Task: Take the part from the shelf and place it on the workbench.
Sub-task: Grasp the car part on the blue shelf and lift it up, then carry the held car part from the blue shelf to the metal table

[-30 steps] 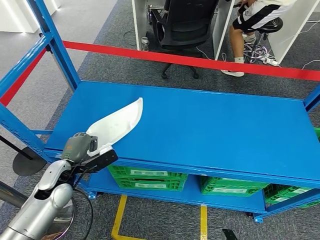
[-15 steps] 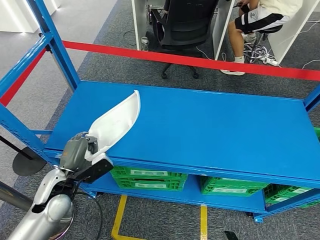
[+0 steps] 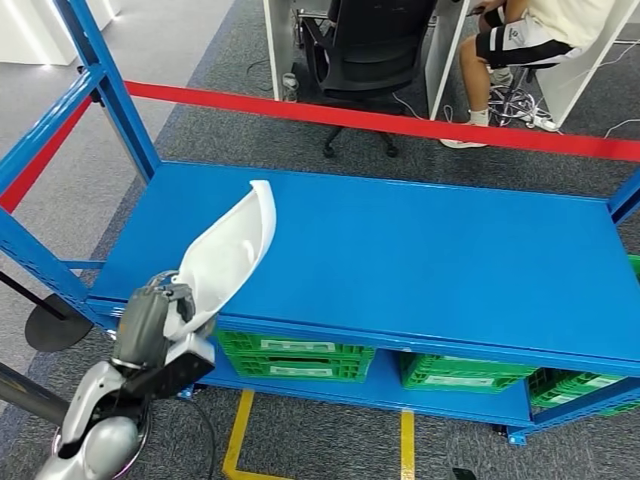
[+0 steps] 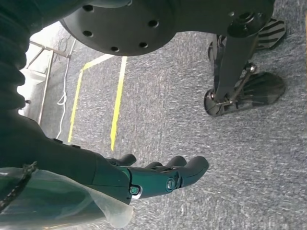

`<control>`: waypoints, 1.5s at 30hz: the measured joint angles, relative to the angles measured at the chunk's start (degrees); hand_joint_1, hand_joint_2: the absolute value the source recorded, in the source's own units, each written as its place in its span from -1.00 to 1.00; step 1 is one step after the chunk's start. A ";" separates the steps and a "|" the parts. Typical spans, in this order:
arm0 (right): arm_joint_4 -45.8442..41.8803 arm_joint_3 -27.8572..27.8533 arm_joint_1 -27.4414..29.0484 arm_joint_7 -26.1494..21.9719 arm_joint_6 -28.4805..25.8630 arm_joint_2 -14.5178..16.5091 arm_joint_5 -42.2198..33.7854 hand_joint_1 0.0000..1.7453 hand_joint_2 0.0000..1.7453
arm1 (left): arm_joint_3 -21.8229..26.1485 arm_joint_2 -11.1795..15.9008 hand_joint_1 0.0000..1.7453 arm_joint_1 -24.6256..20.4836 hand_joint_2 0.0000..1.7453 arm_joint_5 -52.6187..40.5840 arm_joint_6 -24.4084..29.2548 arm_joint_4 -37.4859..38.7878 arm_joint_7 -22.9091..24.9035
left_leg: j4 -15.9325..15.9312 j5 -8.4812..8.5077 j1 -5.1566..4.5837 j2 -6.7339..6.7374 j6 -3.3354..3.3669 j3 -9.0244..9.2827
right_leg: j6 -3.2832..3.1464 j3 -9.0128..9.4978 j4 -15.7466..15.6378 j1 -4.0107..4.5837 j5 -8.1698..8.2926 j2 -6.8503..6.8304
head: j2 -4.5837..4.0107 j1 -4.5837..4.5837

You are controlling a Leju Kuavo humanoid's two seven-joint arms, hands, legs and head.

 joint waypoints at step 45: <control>0.47 -8.48 2.67 0.40 5.16 -0.42 -1.84 -1.00 1.00 | -12.50 -0.91 1.00 17.88 1.00 8.32 26.91 -15.09 -14.41 | -1.67 2.27 -0.63 6.51 0.74 -1.02 | 2.63 1.20 4.97 -0.44 -0.95 -6.73 | 0.00 0.99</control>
